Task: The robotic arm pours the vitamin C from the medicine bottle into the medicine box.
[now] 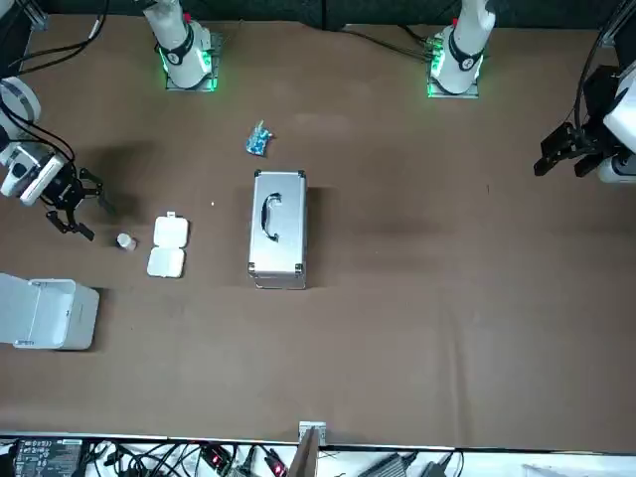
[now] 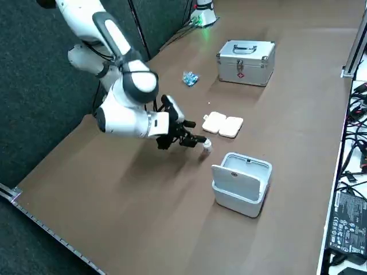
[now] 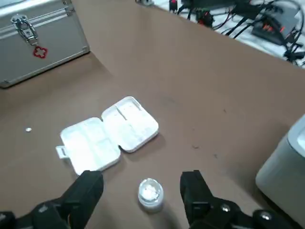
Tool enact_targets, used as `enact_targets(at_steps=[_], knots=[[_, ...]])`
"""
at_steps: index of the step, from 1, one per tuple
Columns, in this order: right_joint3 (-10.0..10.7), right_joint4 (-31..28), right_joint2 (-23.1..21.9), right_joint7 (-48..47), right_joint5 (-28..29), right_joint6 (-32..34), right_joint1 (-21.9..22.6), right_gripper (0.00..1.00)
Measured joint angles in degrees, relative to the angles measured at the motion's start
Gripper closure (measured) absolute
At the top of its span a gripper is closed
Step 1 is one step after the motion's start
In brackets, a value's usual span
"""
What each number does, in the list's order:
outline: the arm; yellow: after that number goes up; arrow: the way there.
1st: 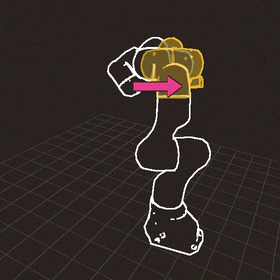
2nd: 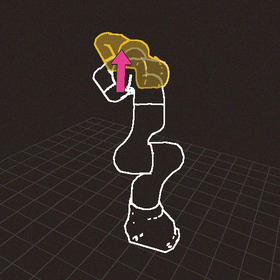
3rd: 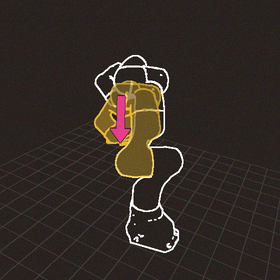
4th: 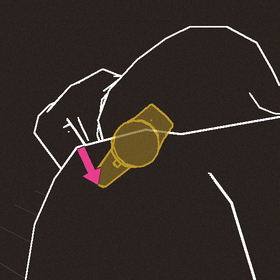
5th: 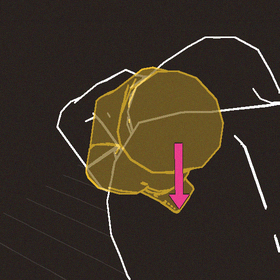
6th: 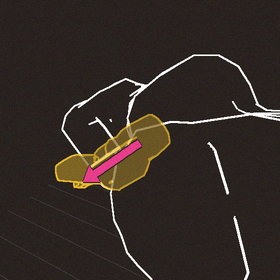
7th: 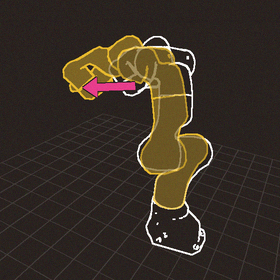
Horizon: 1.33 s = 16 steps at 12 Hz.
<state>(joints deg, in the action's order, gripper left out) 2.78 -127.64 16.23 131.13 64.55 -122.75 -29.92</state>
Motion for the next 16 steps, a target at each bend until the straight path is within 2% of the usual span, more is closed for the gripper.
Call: enact_targets(at_steps=[1,2,4,9,16], knots=[[0.0,0.4,-1.2,-4.2,-2.9,-0.1,0.8,0.00],[-0.1,2.3,-2.8,-13.4,-9.3,-0.2,2.3,0.00],[-0.3,5.1,-3.4,-23.0,-15.6,1.0,3.8,0.00],[-0.3,10.9,-4.4,-45.8,-28.6,3.5,8.1,0.00],[-0.2,11.4,-12.2,-76.7,-43.5,6.4,15.3,0.00]])
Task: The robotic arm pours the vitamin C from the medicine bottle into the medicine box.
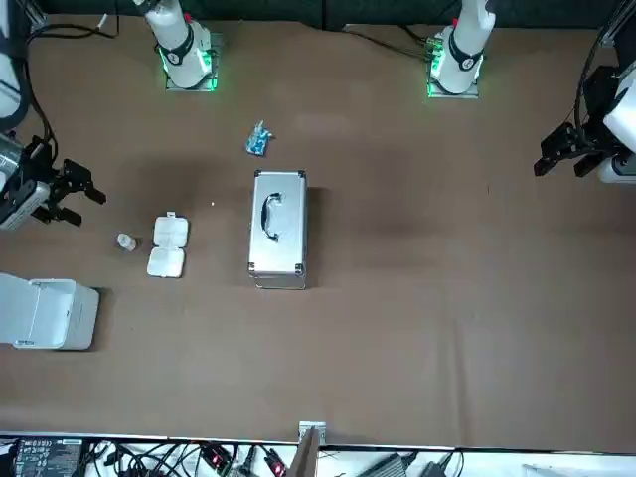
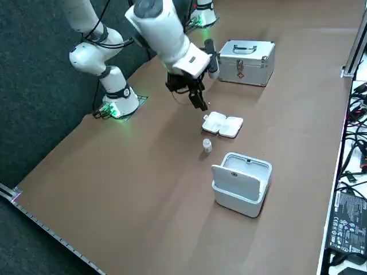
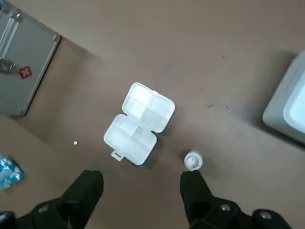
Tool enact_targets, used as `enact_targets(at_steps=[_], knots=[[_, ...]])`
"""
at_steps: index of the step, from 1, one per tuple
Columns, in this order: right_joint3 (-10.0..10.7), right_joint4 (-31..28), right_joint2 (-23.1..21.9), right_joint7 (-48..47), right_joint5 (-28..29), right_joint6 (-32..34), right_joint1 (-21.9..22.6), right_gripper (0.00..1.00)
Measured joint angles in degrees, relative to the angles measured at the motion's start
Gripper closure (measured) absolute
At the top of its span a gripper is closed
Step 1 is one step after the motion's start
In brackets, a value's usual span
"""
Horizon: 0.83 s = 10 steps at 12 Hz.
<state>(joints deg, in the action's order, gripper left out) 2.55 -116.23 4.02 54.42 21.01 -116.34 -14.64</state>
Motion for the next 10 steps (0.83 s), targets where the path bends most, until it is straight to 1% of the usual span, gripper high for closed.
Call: enact_targets(at_steps=[2,4,5,7,8,10], knots=[[0.0,0.0,-2.0,-8.2,-3.4,1.1,2.2,0.00],[0.2,0.0,-3.5,-14.0,-5.5,1.7,4.4,0.00],[2.2,0.0,-4.6,-18.6,-7.7,1.9,7.9,0.00],[5.0,0.0,-5.7,-23.7,-10.1,2.2,11.5,0.00],[5.7,0.2,-6.3,-26.4,-11.3,2.9,12.7,0.00],[6.0,1.9,-7.3,-32.2,-13.2,6.4,14.3,0.00]])
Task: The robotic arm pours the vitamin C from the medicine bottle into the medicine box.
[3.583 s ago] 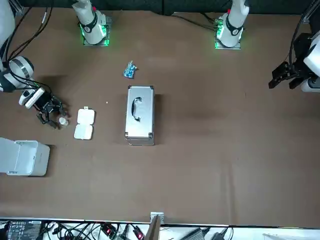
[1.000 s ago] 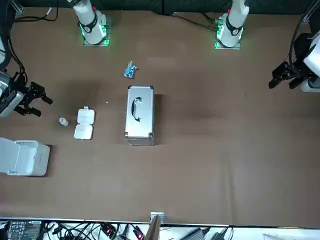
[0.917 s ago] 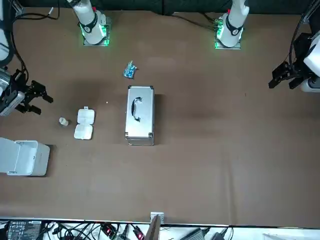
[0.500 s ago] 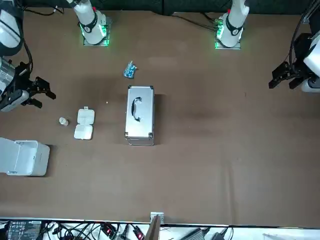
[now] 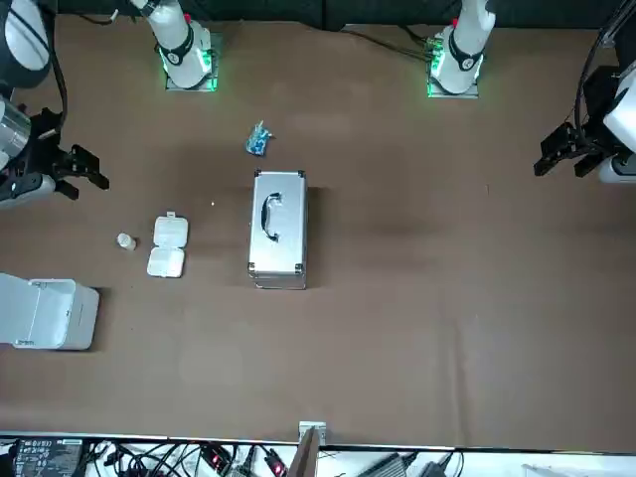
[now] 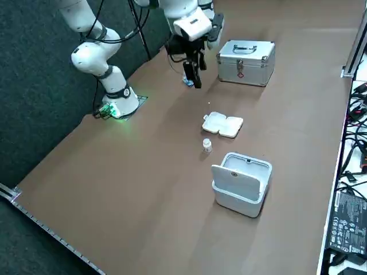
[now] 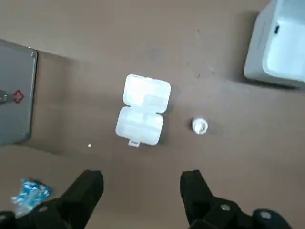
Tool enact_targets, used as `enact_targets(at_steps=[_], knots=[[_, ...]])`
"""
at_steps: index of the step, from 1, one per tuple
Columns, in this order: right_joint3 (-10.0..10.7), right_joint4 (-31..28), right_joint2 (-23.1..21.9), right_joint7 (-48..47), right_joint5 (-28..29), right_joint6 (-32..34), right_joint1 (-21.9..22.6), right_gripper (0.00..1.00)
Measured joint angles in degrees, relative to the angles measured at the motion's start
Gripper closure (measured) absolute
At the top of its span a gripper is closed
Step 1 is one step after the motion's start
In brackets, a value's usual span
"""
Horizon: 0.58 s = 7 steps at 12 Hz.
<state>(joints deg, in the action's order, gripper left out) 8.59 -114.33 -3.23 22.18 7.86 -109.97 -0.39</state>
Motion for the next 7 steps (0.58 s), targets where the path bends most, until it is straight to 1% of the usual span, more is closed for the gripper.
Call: enact_targets(at_steps=[3,5,7], knots=[[0.0,6.2,-0.7,-8.7,-2.7,7.2,2.1,0.00],[0.0,8.8,-0.9,-12.7,-3.2,9.4,3.0,0.00],[0.0,9.4,-0.9,-16.2,-3.9,9.8,3.8,0.00]])
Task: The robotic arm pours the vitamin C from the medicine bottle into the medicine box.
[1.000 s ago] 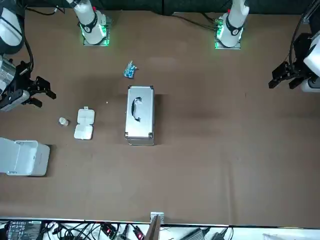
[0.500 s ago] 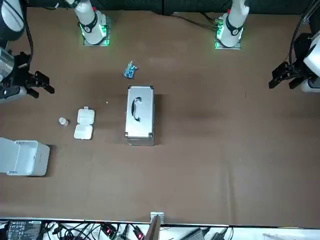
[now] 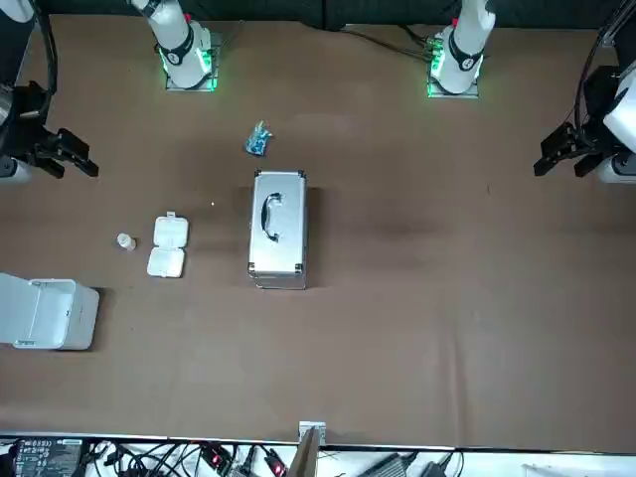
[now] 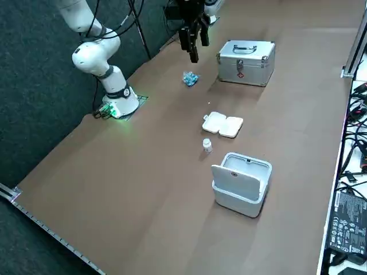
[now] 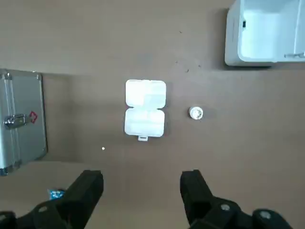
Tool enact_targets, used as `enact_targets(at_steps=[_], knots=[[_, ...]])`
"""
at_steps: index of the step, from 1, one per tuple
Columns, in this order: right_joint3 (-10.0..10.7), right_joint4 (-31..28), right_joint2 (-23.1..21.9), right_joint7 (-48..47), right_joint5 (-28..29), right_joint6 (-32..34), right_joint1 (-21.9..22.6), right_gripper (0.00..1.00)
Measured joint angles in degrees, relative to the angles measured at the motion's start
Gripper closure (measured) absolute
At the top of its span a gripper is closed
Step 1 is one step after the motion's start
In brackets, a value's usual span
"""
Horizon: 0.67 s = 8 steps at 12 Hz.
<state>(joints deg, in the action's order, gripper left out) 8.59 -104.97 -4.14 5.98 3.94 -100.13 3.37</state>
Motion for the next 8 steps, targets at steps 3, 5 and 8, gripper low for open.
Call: enact_targets(at_steps=[3,5,8], knots=[[-0.1,2.5,0.3,-4.1,-1.2,3.2,1.6,0.00],[-0.2,7.4,1.0,-5.5,-1.4,7.7,2.2,0.00],[-0.3,12.9,3.7,-6.0,-1.4,10.6,2.3,0.00]])
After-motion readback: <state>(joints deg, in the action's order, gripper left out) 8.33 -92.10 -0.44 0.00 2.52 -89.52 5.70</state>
